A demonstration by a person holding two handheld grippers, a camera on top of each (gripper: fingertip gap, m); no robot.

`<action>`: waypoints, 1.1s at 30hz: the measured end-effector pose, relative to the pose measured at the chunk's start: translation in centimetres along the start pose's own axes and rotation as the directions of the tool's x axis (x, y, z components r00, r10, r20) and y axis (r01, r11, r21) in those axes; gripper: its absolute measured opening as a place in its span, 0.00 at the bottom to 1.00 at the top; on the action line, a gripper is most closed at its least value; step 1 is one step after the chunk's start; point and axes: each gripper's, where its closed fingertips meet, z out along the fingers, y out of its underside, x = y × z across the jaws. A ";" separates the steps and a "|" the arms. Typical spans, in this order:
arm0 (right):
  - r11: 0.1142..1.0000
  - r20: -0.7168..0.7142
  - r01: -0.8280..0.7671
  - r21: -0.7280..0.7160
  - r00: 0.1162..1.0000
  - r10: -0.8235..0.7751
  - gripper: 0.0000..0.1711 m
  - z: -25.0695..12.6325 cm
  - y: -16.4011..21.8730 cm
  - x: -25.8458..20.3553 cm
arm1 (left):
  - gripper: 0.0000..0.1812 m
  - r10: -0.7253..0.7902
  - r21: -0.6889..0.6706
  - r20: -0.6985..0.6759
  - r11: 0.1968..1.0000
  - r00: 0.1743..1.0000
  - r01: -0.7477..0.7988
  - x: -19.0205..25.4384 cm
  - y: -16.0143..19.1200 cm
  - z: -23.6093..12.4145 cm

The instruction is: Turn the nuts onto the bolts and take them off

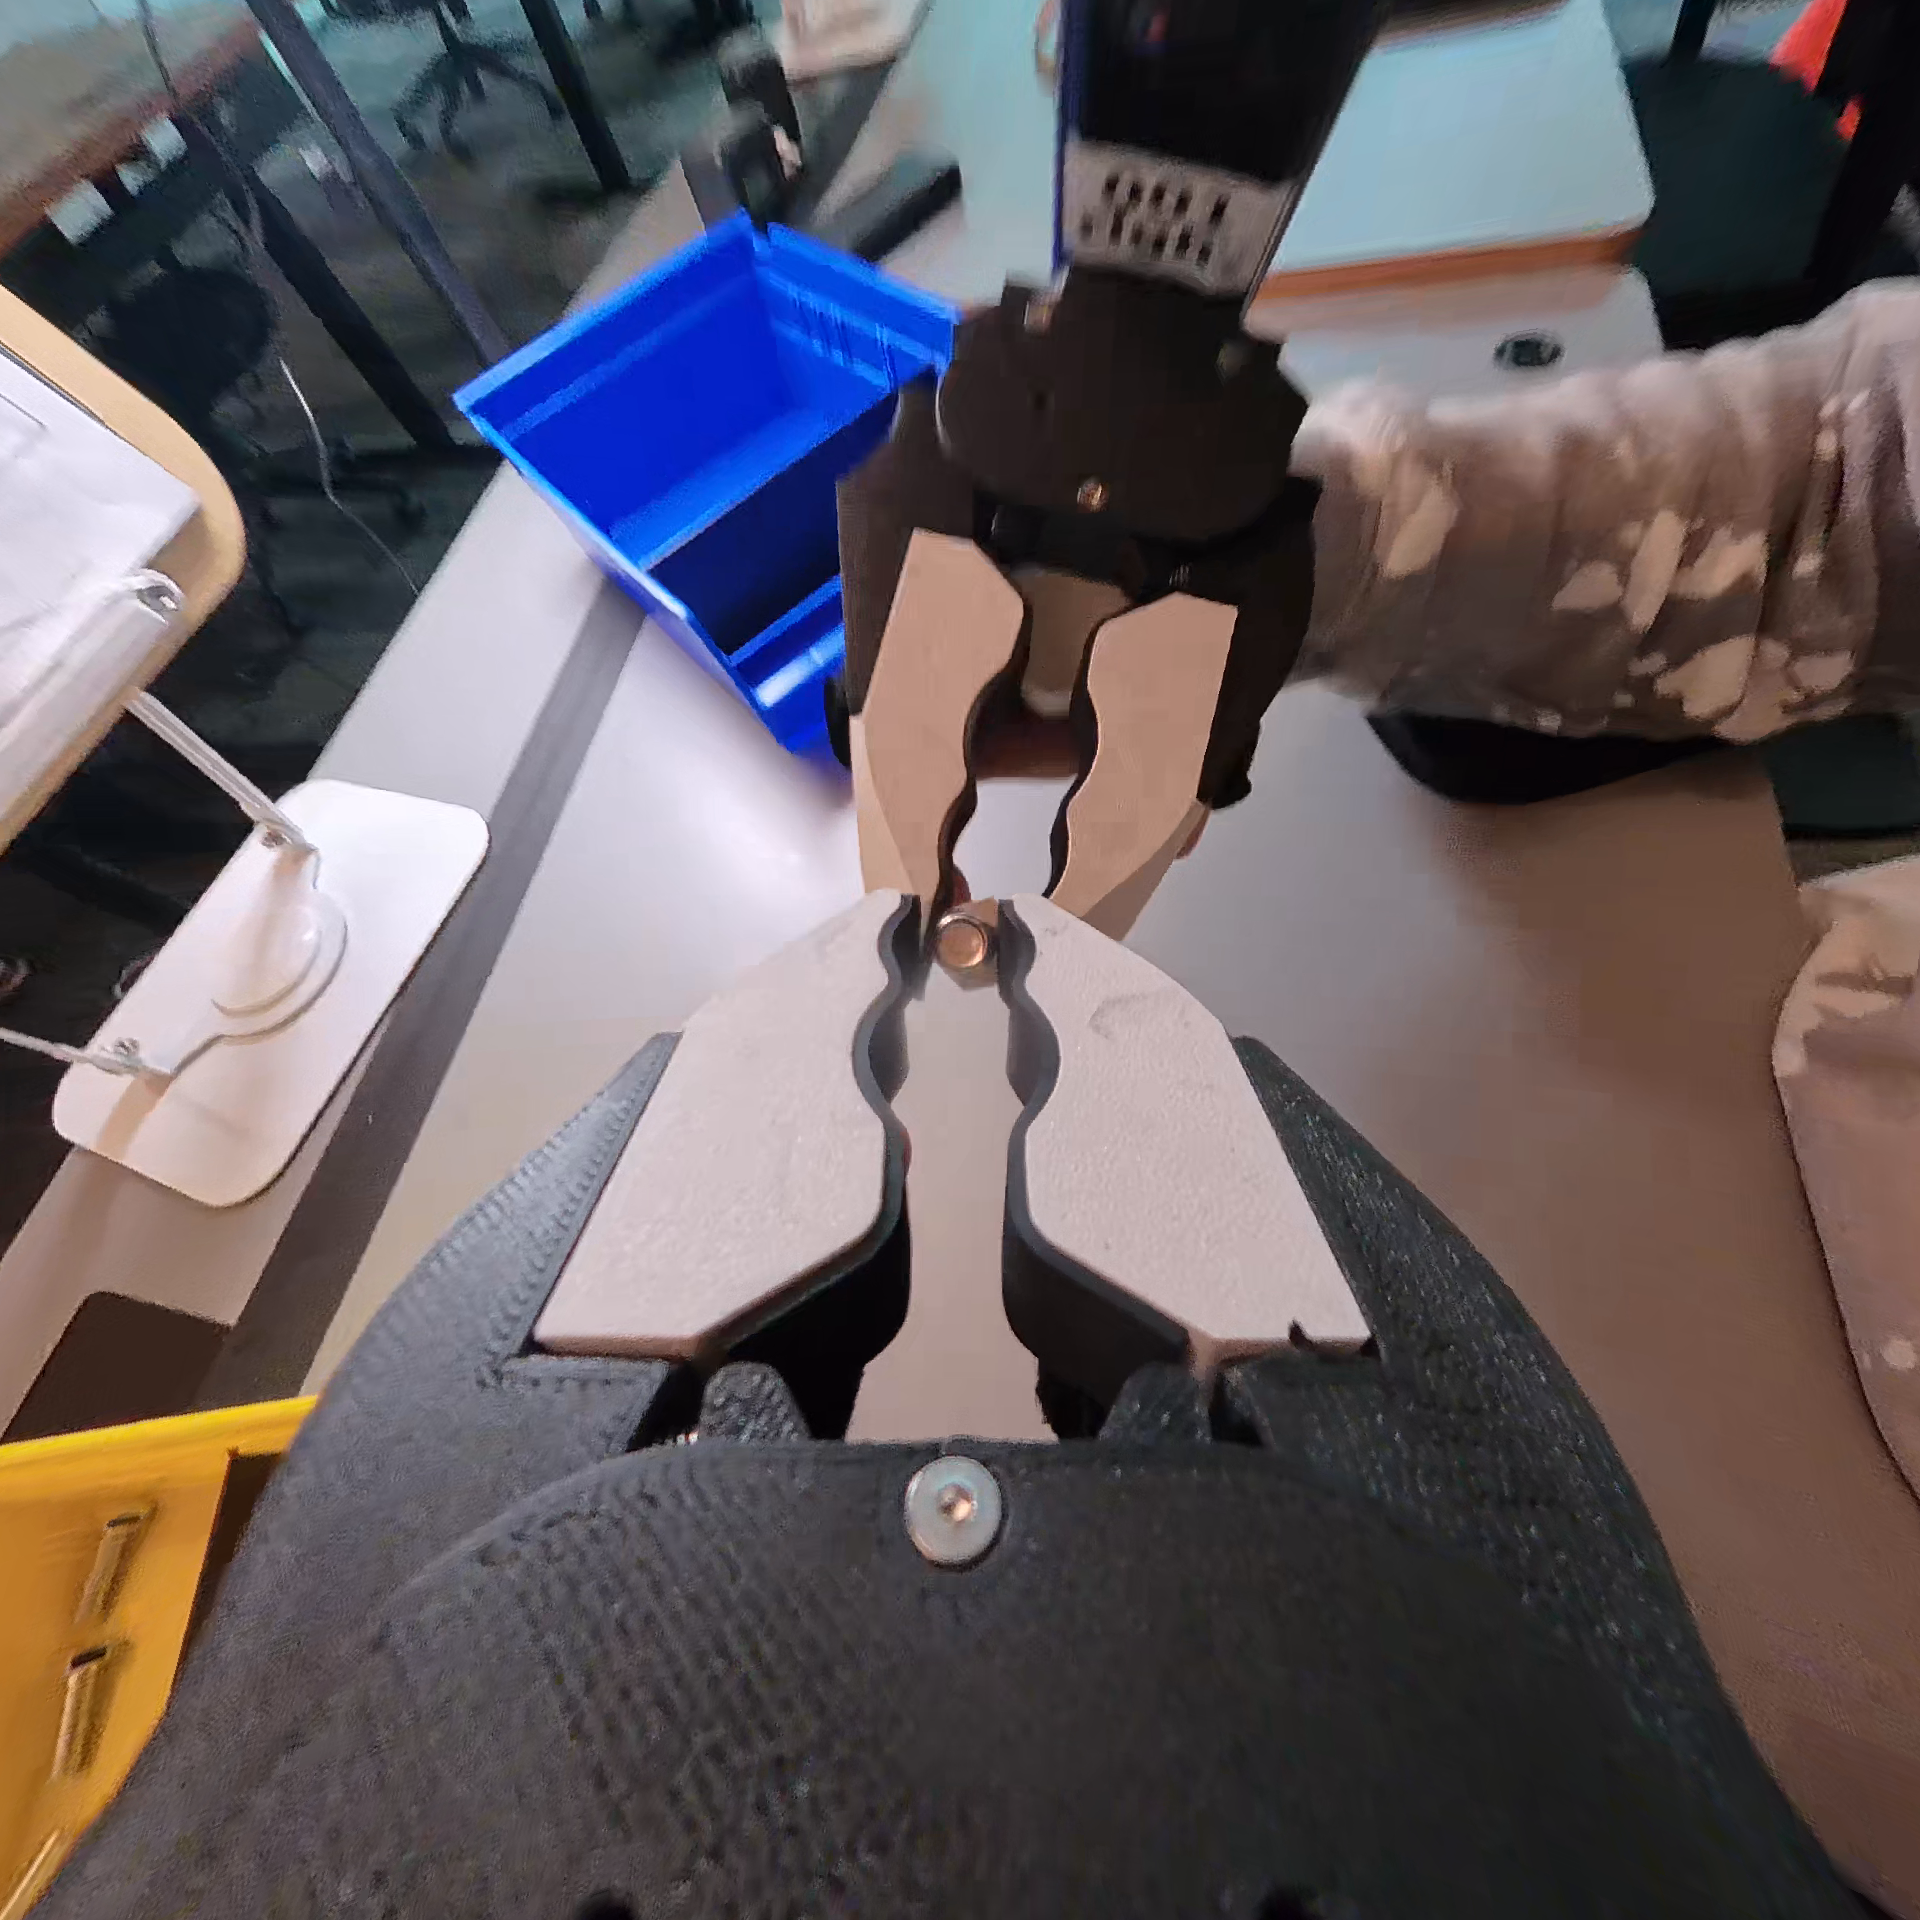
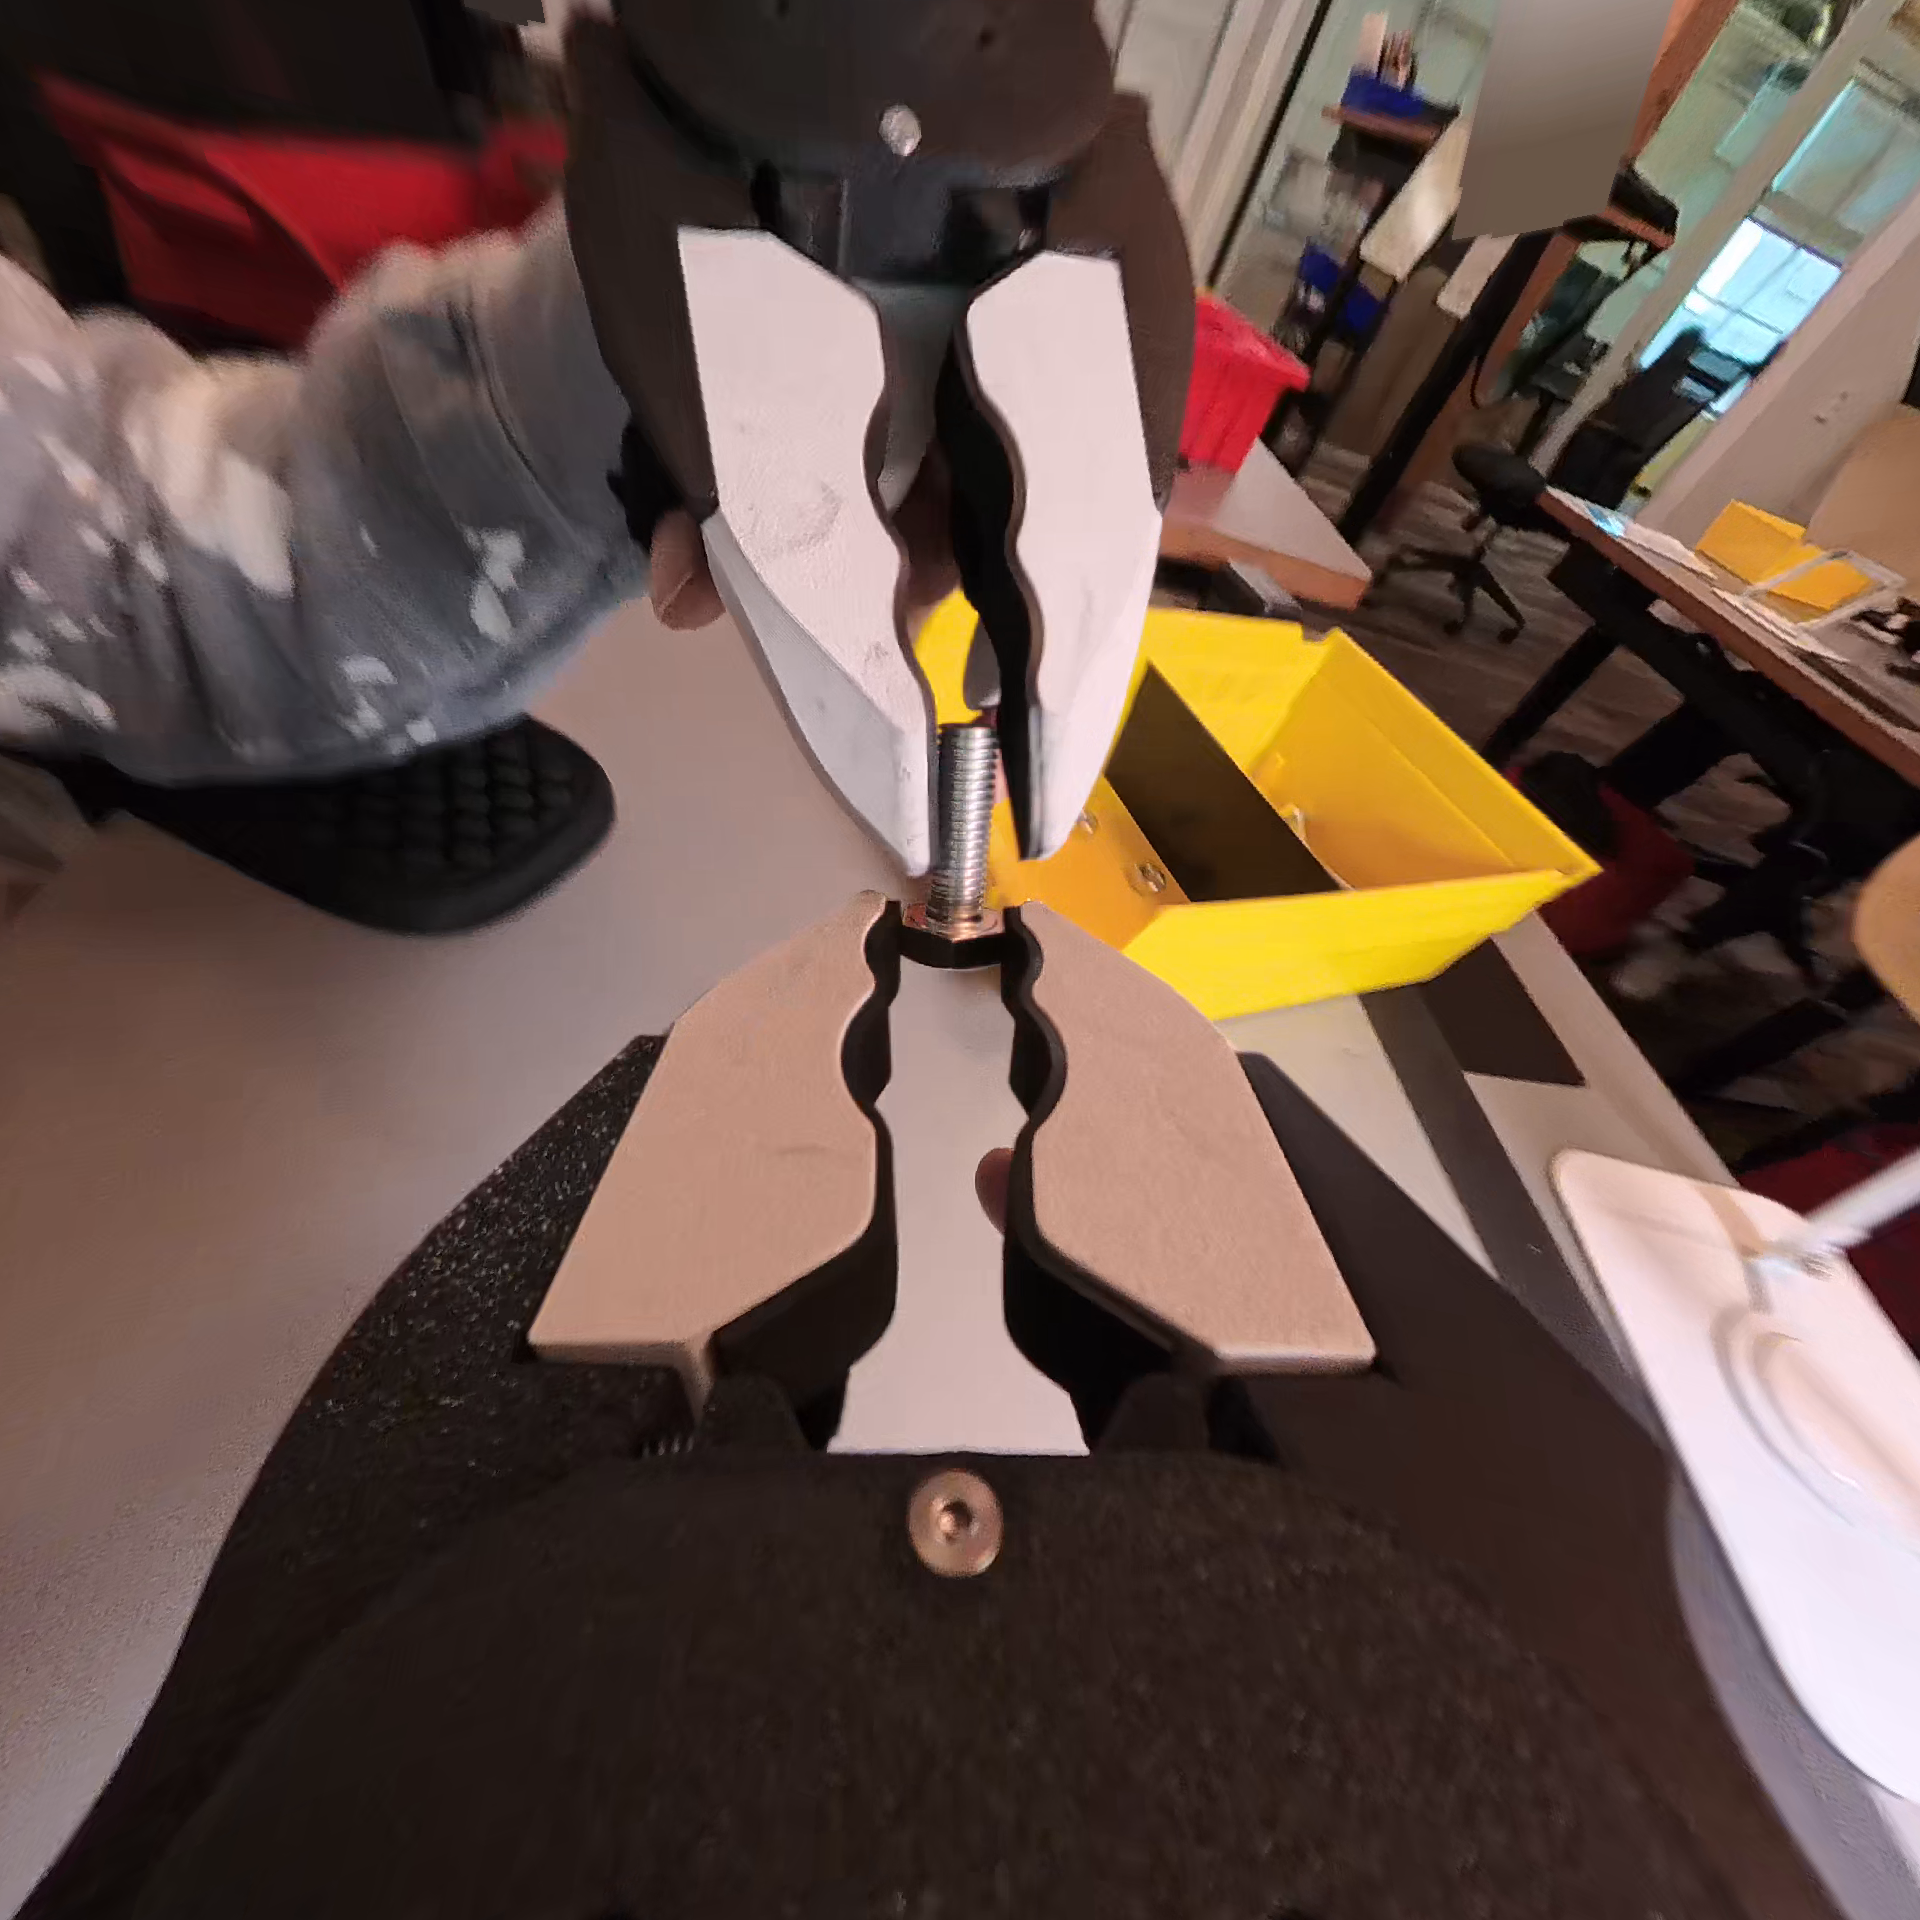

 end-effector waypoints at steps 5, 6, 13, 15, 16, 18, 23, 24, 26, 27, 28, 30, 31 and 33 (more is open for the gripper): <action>0.940 0.142 -0.224 0.258 0.971 0.192 0.11 -0.8 -2.8 -0.2 | 0.08 -0.004 0.201 -0.013 0.980 1.000 0.006 0.0 -2.9 -1.6; 0.924 0.168 -0.252 0.288 0.963 0.210 0.11 -0.9 -3.2 -0.3 | 0.08 -0.006 0.230 -0.019 0.973 1.000 0.010 0.1 -3.3 -1.8; 0.865 0.264 -0.346 0.363 0.929 0.260 0.11 -1.0 -4.5 -1.0 | 0.06 0.013 0.292 -0.041 0.956 0.999 -0.001 0.6 -4.3 -2.1; 0.872 0.256 -0.341 0.350 0.931 0.262 0.11 -0.8 -4.3 -1.0 | 0.06 0.028 0.282 -0.026 0.959 0.999 -0.020 0.6 -4.2 -1.9; 0.875 0.252 -0.342 0.343 0.931 0.265 0.11 -0.7 -4.3 -1.0 | 0.06 0.031 0.278 -0.022 0.960 0.999 -0.023 0.6 -4.2 -1.9; 0.875 0.242 -0.347 0.336 0.930 0.276 0.11 -0.7 -4.3 -1.0 | 0.06 0.027 0.287 -0.020 0.958 0.999 -0.021 0.5 -4.3 -2.1; 0.855 0.210 -0.371 0.363 0.926 0.313 0.11 -1.3 -5.4 -0.4 | 0.06 0.011 0.354 -0.014 0.935 1.000 -0.005 0.0 -5.1 -3.1; 0.847 0.211 -0.381 0.370 0.923 0.323 0.11 -1.5 -5.7 -0.3 | 0.10 0.004 0.373 -0.025 0.928 1.000 0.005 -0.1 -5.3 -3.4; 0.827 0.213 -0.397 0.399 0.917 0.337 0.11 -2.1 -6.2 0.0 | 0.14 -0.032 0.401 -0.003 0.916 0.999 0.030 -1.3 -5.3 -4.7; 0.821 0.204 -0.395 0.412 0.918 0.339 0.11 -2.6 -6.4 0.4 | 0.14 -0.056 0.416 0.028 0.909 0.998 0.039 -2.3 -5.0 -5.6; 0.822 0.181 -0.385 0.419 0.923 0.340 0.11 -3.1 -6.3 0.8 | 0.12 -0.089 0.421 0.070 0.905 0.994 0.051 -3.6 -4.5 -6.6; 0.831 0.122 -0.356 0.428 0.934 0.337 0.11 -4.3 -6.0 2.0 | 0.11 -0.156 0.360 0.196 0.930 0.968 0.077 -6.7 -2.0 -7.8; 0.836 0.087 -0.339 0.431 0.938 0.335 0.11 -5.1 -5.9 2.6 | 0.11 -0.187 0.292 0.279 0.951 0.942 0.102 -8.6 0.1 -8.1; 0.852 0.014 -0.302 0.428 0.945 0.328 0.11 -6.5 -5.6 3.9 | 0.11 -0.219 0.135 0.448 0.975 0.867 0.177 -12.3 5.1 -8.3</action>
